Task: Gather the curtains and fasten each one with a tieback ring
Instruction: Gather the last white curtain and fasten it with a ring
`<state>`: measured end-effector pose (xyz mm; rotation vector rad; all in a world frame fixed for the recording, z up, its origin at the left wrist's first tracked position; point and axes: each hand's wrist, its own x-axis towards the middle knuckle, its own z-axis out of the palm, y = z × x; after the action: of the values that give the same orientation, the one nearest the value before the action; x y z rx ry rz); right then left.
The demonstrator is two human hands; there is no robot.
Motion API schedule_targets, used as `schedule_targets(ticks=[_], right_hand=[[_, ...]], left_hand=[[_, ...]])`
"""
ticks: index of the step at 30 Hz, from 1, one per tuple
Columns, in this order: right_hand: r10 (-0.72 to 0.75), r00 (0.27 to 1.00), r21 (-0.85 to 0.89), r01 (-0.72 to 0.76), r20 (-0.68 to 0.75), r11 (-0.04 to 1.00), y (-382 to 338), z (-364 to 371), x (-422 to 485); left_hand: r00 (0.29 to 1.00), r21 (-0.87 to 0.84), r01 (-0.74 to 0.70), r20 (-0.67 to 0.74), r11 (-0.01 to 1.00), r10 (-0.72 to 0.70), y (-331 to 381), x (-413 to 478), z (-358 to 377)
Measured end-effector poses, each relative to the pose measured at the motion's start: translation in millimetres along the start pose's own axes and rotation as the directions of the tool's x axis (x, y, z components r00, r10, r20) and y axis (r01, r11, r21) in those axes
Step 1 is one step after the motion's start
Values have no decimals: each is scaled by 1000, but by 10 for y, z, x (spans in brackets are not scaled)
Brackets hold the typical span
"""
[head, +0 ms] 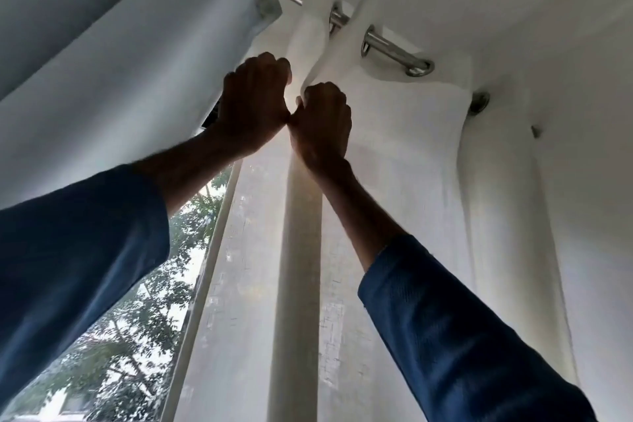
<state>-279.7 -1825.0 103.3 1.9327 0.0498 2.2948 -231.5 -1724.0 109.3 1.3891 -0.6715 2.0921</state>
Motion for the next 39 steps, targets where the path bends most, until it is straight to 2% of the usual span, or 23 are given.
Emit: schedule_targets(ticks=[4,7,10,12,17,20,22,24,25,27,29,30,33,36,39], right_hand=[[-28,999,-44,29,17,999,157,-16,-176],[-41,999,47,42,-13,998,292,-88,-384],[-46,999,42,47,-10,998,465,-234,-537],[-40,999,0,40,4,999,617,-357,-618],[-122,987,-194,141,104,971,864,-614,-808],[-134,973,-189,170,187,967,910,-687,-923],[-163,968,-177,198,192,964,956,-721,-943],[-213,956,-199,253,202,947,1037,-740,-941],[-238,945,-228,288,224,930,1073,-733,-949],[-274,920,-274,350,280,896,1128,-698,-1001],[-281,907,-292,374,313,880,1148,-656,-1074],[-276,904,-285,372,326,884,1150,-642,-1100],[-291,904,-246,373,314,894,1121,-630,-1151],[-343,879,-88,390,331,916,1113,-661,-1170],[-296,867,79,289,401,954,1262,-777,-1151]], left_hand=[[996,-110,36,81,993,-27,-18,-57,34],[977,-214,39,213,976,8,156,-108,39],[963,-292,66,267,954,15,410,-190,16],[952,-312,86,305,946,14,571,-268,8],[928,-327,118,372,938,13,988,-473,47],[869,-330,254,492,909,-64,1118,-502,111],[777,-417,428,623,802,-90,1144,-501,136],[674,-494,648,727,580,-133,1163,-512,130],[636,-508,718,756,476,-153,1152,-515,114],[605,-513,771,776,378,-181,1128,-509,93],[618,-517,761,762,391,-196,1121,-518,83],[640,-520,738,742,430,-202,1131,-530,87],[720,-476,617,663,627,-205,1135,-573,140],[784,-395,494,587,774,-201,1044,-583,203],[809,-314,426,552,848,-202,936,-653,261]])
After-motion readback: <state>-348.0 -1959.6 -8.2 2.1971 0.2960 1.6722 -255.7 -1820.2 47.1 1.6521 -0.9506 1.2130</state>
